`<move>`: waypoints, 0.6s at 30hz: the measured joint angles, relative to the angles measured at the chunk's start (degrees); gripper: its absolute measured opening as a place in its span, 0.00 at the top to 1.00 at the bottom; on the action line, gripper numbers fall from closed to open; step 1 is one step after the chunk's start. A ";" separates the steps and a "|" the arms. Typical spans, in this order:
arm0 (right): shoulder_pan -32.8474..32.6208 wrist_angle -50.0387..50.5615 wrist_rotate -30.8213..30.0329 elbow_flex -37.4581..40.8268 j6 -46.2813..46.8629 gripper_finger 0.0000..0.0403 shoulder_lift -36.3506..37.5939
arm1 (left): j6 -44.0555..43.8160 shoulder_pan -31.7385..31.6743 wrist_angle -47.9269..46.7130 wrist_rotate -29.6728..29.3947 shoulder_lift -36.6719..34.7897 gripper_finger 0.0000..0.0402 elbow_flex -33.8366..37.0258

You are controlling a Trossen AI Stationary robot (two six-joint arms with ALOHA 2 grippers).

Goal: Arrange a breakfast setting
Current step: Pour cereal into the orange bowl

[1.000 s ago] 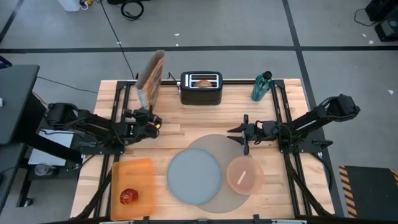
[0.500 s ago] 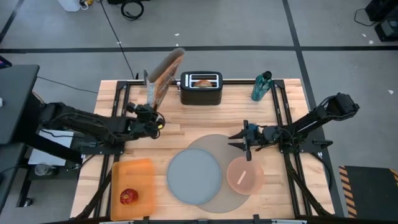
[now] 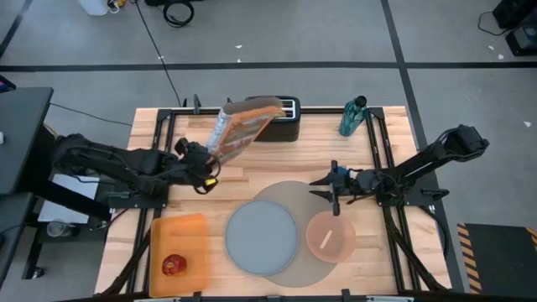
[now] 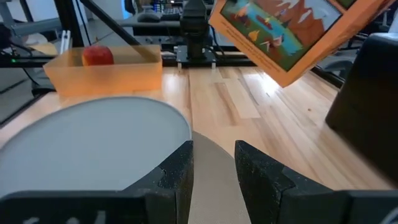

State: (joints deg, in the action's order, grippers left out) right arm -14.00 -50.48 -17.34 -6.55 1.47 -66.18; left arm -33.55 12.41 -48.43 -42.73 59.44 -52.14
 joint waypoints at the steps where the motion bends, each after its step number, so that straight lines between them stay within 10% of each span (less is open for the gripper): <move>1: -0.20 0.72 0.00 0.00 -0.01 0.69 0.75 | 0.29 1.01 -0.10 0.02 -0.07 0.64 0.00; 18: -2.57 54.04 -7.22 -20.98 7.13 0.69 12.92 | 10.05 7.76 8.32 17.14 3.61 0.64 -2.87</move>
State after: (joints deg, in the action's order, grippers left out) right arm -16.57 3.56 -24.56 -27.52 8.60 -53.26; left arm -23.50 20.17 -40.10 -25.59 63.04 -55.01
